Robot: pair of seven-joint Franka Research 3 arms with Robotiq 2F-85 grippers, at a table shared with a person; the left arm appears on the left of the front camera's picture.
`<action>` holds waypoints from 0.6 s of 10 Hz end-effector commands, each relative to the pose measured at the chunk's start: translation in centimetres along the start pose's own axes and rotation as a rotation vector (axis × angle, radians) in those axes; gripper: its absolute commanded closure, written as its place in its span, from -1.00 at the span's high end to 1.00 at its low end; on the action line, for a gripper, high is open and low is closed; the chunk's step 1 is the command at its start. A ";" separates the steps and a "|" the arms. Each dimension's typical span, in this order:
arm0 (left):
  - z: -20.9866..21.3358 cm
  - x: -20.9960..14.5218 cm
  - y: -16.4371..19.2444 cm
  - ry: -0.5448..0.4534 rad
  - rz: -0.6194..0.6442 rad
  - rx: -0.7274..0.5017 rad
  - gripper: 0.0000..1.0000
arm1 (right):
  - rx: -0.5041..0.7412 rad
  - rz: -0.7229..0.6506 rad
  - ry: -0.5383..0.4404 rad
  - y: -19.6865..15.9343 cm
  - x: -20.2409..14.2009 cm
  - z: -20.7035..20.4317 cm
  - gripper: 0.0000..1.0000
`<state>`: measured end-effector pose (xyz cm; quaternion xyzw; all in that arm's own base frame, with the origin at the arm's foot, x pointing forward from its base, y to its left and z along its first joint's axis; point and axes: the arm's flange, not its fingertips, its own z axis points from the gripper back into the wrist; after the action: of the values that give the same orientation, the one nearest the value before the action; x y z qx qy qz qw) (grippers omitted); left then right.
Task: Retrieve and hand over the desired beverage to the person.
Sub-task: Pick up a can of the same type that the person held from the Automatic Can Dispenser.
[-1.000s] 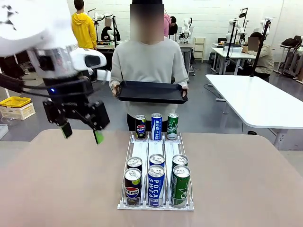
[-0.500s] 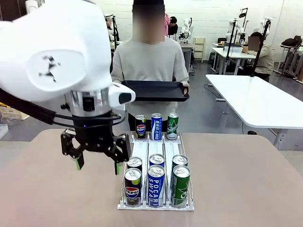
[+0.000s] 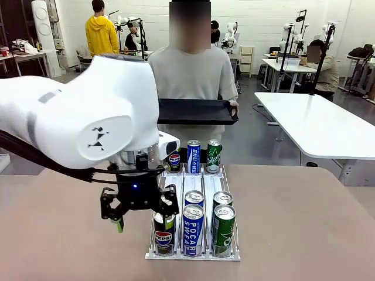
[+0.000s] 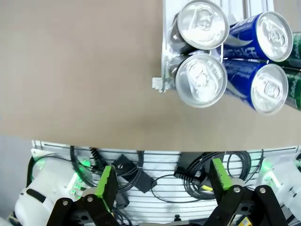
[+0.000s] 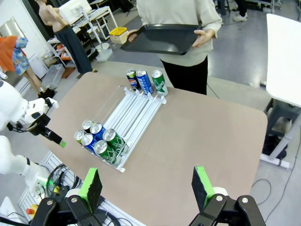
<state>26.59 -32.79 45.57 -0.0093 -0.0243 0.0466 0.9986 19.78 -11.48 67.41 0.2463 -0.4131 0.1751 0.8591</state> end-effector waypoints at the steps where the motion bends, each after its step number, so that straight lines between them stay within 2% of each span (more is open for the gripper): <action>1: -1.8 2.3 -1.2 0.026 -0.047 -0.040 1.00 | 0.014 0.002 -0.001 0.1 0.0 -0.2 1.00; 6: -3.8 4.2 -1.9 -0.013 -0.158 -0.074 1.00 | 0.014 0.002 -0.001 0.1 0.0 -0.2 1.00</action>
<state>30.97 -34.09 41.84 -0.0417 -0.0173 -0.0142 0.9989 19.78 -11.48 67.41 0.2463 -0.4131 0.1751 0.8591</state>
